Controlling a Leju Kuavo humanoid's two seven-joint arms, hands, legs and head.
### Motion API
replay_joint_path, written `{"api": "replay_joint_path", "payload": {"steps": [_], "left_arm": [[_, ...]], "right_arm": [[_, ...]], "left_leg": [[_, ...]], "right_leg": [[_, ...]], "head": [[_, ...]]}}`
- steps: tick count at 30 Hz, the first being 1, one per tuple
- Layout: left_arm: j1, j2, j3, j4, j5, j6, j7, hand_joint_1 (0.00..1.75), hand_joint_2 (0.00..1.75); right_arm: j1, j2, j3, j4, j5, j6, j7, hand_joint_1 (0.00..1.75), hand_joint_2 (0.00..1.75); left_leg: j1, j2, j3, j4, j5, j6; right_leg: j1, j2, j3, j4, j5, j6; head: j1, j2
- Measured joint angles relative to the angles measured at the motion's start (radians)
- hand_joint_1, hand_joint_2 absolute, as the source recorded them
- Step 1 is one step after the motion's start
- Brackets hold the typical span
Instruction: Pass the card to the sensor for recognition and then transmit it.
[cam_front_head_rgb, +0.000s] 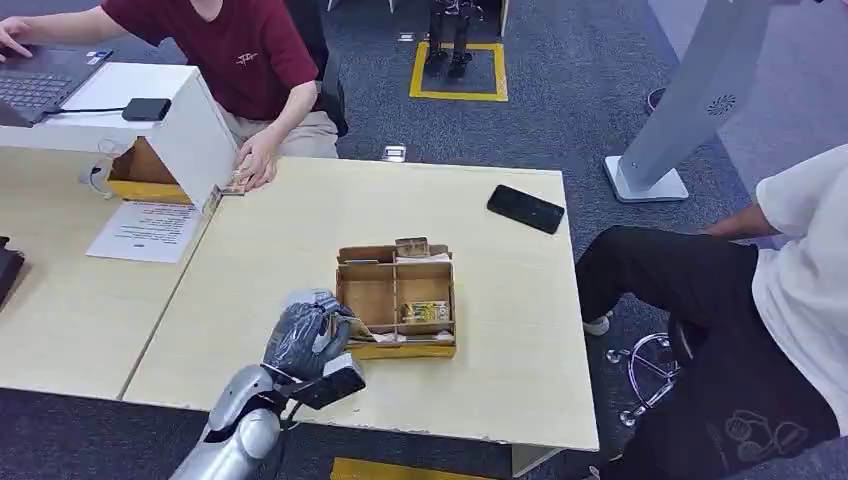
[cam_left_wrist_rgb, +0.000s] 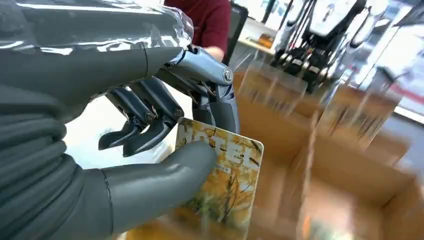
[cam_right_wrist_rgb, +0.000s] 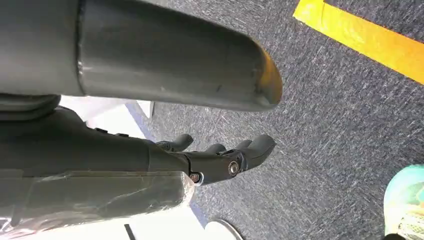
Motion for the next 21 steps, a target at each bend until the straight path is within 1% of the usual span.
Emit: {"api": "replay_joint_path", "payload": {"steps": [2,4,5,6,8,12,15,21], "left_arm": [[-0.039,0.045,0.005,-0.061,0.03,-0.084,0.029,1.75,1.75],[-0.104,0.089,0.016,-0.101,0.067,-0.158,0.05,1.75,1.75],[-0.143,0.119,0.029,-0.121,0.089,-0.203,0.06,1.75,1.75],[-0.182,0.14,0.041,-0.134,0.1,-0.232,0.07,1.75,1.75],[-0.25,0.181,0.057,-0.149,0.111,-0.267,0.082,1.75,1.75],[-0.337,0.238,0.084,-0.158,0.127,-0.308,0.101,1.75,1.75],[-0.37,0.27,0.096,-0.159,0.128,-0.316,0.102,1.75,1.75],[-0.406,0.301,0.107,-0.159,0.127,-0.324,0.118,1.75,1.75]], "right_arm": [[0.0,0.0,0.0,0.0,0.0,0.0,0.002,0.0,0.0],[0.0,-0.002,-0.002,-0.001,0.0,0.0,0.004,0.0,0.0],[0.0,-0.003,-0.004,-0.001,0.0,0.0,0.004,0.0,0.0],[0.0,-0.004,-0.005,-0.001,0.0,0.0,0.005,0.0,0.0],[0.0,-0.006,-0.006,-0.001,0.0,0.001,0.01,0.0,0.0],[0.0,-0.007,-0.007,-0.001,0.0,0.004,0.015,0.0,0.0],[0.0,-0.007,-0.01,-0.001,0.0,0.01,0.016,0.0,0.0],[0.0,-0.007,-0.016,-0.001,0.0,0.016,0.011,0.0,0.0]], "left_leg": [[0.001,0.0,0.0,0.0,0.001,-0.001],[0.001,0.0,0.0,0.0,0.002,-0.002],[0.001,0.0,0.0,0.0,0.002,-0.003],[0.001,0.0,0.0,0.0,0.002,-0.003],[0.002,0.0,0.0,0.0,0.003,-0.004],[0.002,0.001,0.0,0.0,0.003,-0.004],[0.002,0.001,0.0,0.0,0.003,-0.004],[0.002,0.001,0.0,0.0,0.003,-0.004]], "right_leg": [[0.0,0.0,0.0,0.0,0.0,0.0],[0.001,0.0,0.0,0.001,0.001,-0.001],[0.001,0.0,0.0,0.001,0.001,-0.002],[0.002,0.0,0.0,0.001,0.002,-0.002],[0.002,0.0,0.0,0.001,0.002,-0.002],[0.002,0.0,0.0,0.002,0.002,-0.003],[0.002,0.0,-0.001,0.002,0.002,-0.003],[0.002,0.0,-0.001,0.001,0.002,-0.003]], "head": [[0.0,0.0],[0.0,0.0],[0.0,0.0],[0.0,0.0],[0.001,0.0],[0.0,0.0],[0.0,0.0],[0.0,0.0]]}}
